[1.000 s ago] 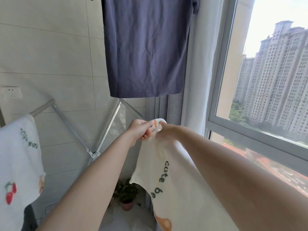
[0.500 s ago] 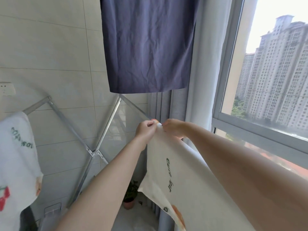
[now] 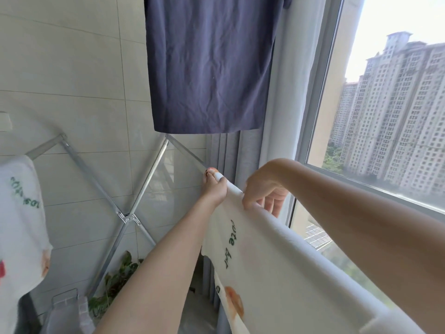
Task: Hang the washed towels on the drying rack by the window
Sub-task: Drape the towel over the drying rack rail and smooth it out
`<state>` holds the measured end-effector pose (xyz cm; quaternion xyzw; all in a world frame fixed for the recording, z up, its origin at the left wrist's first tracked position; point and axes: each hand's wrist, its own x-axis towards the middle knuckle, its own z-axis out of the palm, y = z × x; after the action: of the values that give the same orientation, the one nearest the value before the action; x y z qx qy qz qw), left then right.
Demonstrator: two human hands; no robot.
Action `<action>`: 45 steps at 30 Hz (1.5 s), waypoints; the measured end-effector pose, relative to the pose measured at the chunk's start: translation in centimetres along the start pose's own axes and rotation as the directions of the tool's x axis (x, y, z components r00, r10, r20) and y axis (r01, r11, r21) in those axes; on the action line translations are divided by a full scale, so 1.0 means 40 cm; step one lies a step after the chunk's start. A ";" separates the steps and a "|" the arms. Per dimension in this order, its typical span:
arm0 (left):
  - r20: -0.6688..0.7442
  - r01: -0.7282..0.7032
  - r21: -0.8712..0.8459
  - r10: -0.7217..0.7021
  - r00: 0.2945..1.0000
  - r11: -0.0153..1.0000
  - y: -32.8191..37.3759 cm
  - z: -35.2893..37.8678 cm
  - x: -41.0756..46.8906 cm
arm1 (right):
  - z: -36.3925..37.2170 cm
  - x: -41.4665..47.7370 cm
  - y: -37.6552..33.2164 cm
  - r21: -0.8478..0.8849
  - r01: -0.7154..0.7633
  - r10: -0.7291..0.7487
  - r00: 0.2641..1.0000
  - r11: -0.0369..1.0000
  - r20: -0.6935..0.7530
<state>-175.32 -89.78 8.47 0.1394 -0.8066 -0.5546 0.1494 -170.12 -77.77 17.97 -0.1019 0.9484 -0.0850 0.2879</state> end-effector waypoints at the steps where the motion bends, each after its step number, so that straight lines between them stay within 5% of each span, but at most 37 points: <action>1: -0.069 0.007 0.022 -0.006 0.998 1.000 0.005 0.001 -0.010 | 0.004 -0.012 0.006 -0.014 0.015 -0.015 1.000 1.000 -0.026; 5: -0.086 -0.008 0.033 0.011 0.996 0.999 0.028 -0.004 -0.061 | 0.018 -0.046 0.023 -0.025 0.062 -0.065 0.983 0.998 -0.173; 9: 0.075 -0.056 0.052 0.052 0.996 0.997 0.048 -0.013 -0.131 | 0.051 -0.058 0.006 -0.328 -0.024 -0.128 0.892 0.944 -0.434; 12: 0.101 -0.017 -0.001 0.017 0.995 1.000 0.043 -0.011 -0.156 | 0.070 -0.058 -0.007 -0.227 0.002 -0.131 0.821 0.974 -0.555; 15: 0.148 0.090 -0.200 -0.061 0.987 0.976 0.033 -0.022 -0.159 | 0.064 -0.089 0.000 0.035 0.136 -0.100 0.856 0.990 -0.507; 19: 0.251 0.158 -0.334 -0.074 0.965 0.929 0.061 -0.018 -0.187 | 0.060 -0.128 0.031 0.474 0.312 -0.135 0.919 0.823 -0.371; 23: 0.285 0.263 -0.126 -0.219 0.933 0.956 0.031 0.008 -0.190 | 0.063 -0.125 0.065 0.278 0.217 -0.060 0.875 0.936 -0.481; 27: 0.223 0.312 -0.238 -0.261 0.939 0.920 0.019 0.023 -0.182 | 0.080 -0.112 0.095 0.201 0.064 -0.005 0.960 0.977 -0.282; 30: 0.043 0.243 -0.376 -0.245 0.969 0.894 0.019 0.035 -0.166 | 0.087 -0.092 0.100 0.145 0.052 -0.008 0.958 0.988 -0.286; 34: -0.198 0.086 -0.296 -0.149 0.969 0.951 0.000 0.023 -0.140 | 0.079 -0.094 0.077 -0.026 -0.027 0.015 0.916 0.999 -0.401; 41: -0.274 0.148 -0.159 -0.188 0.943 0.976 -0.072 -0.027 -0.101 | 0.080 -0.118 0.040 0.183 0.265 -0.152 0.869 0.947 -0.471; 45: -0.178 0.170 -0.174 -0.201 0.963 0.970 -0.082 -0.036 -0.107 | 0.077 -0.134 0.039 0.298 0.323 -0.160 0.872 0.898 -0.463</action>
<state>-170.63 -90.48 5.50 0.2559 -0.7253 -0.6118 0.1852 -164.25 -75.30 17.92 -0.1452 0.9345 -0.3163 0.0741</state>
